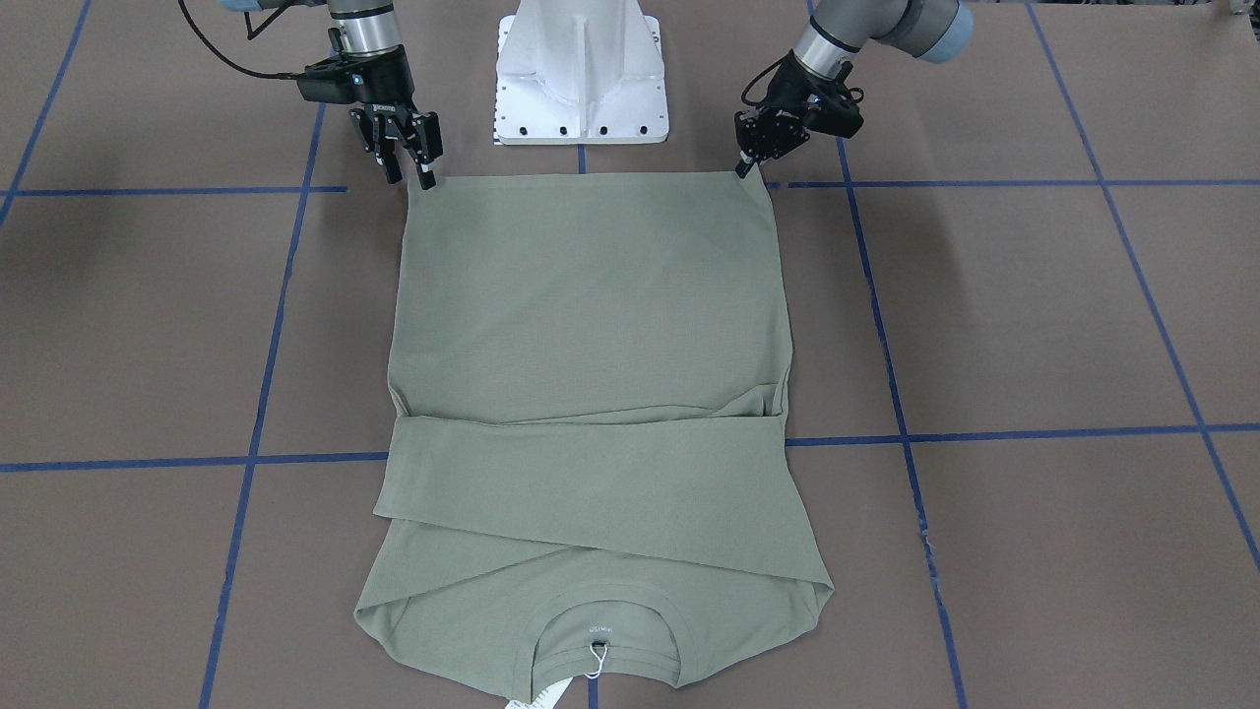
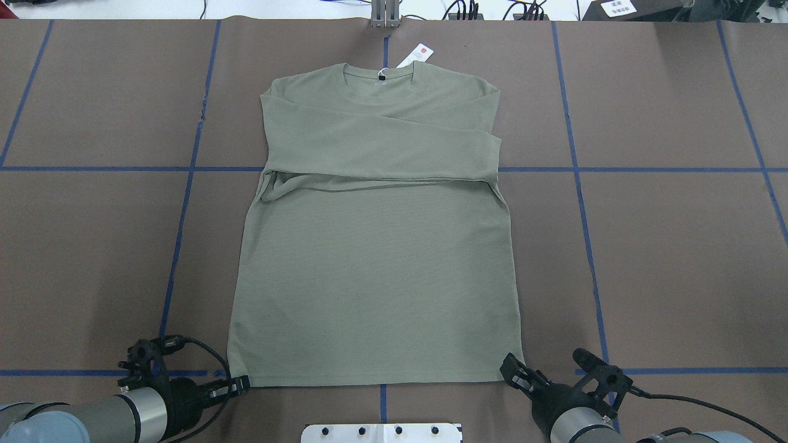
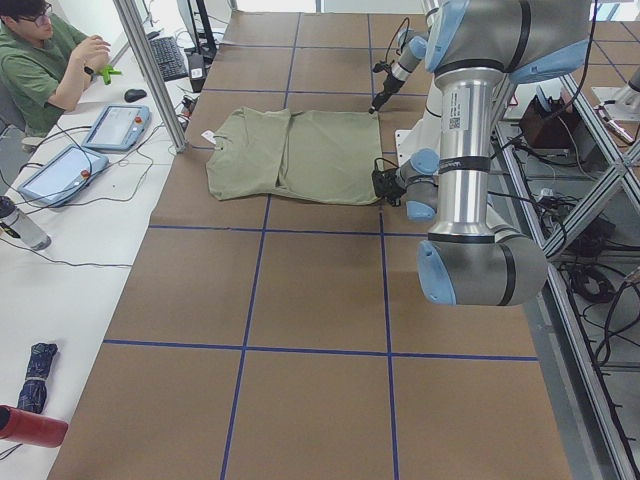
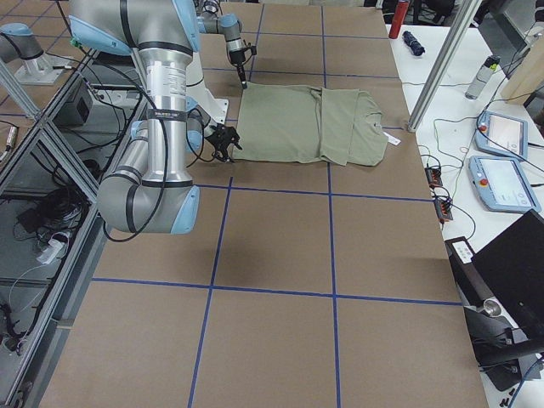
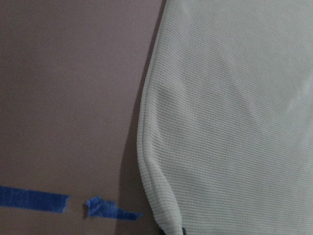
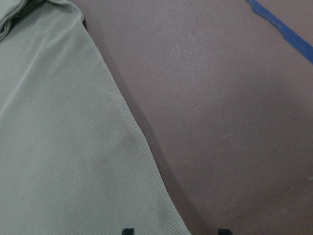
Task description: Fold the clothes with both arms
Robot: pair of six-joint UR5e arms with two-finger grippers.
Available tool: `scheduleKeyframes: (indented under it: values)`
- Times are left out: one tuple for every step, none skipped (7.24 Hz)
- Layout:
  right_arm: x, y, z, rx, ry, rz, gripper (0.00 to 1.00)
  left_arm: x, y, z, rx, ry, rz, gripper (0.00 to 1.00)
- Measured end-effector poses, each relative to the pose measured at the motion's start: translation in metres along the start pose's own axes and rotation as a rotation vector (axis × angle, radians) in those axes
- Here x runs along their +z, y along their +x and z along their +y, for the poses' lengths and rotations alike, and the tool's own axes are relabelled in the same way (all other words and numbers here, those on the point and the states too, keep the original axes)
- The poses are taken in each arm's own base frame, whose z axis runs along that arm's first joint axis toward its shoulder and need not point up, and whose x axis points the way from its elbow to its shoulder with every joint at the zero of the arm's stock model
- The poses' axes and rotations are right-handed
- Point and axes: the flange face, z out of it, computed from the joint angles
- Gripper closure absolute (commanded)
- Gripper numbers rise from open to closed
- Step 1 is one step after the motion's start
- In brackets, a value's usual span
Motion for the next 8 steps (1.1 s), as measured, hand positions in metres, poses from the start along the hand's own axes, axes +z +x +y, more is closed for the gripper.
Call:
scheduleKeyframes:
  values:
    - [0.0005,0.0001,0.0011,-0.001,0.001,-0.001,0.42,0.0003,-0.0001,0.0001,0.0,0.0,0.0,1.0]
    - [0.0017,0.0012,0.002,-0.003,0.003,0.001,0.43,0.0006,-0.0002,0.0001,0.0,0.0,0.0,1.0]
    - [0.0022,0.0014,0.0025,-0.004,0.003,0.001,0.71,0.0008,-0.0004,0.0001,-0.001,0.0,0.0,1.0]
    - [0.0019,0.0007,0.0029,-0.003,0.002,-0.001,1.0,0.0009,-0.0005,0.0002,-0.001,0.0,-0.001,1.0]
    - [0.0016,-0.0001,0.0032,-0.002,0.002,-0.002,1.0,0.0009,-0.0003,0.0002,0.0,0.0,0.0,1.0]
    - [0.0015,-0.0003,0.0032,-0.002,0.002,-0.003,1.0,0.0008,0.0005,0.0003,-0.001,0.0,0.001,1.0]
    - [0.0016,-0.0002,0.0029,-0.002,0.005,-0.004,1.0,0.0004,0.0018,0.0005,-0.001,-0.001,0.004,1.0]
    - [-0.0018,-0.0028,0.0002,0.0,0.005,-0.007,1.0,-0.0031,0.0064,-0.0002,-0.003,-0.003,0.015,1.0]
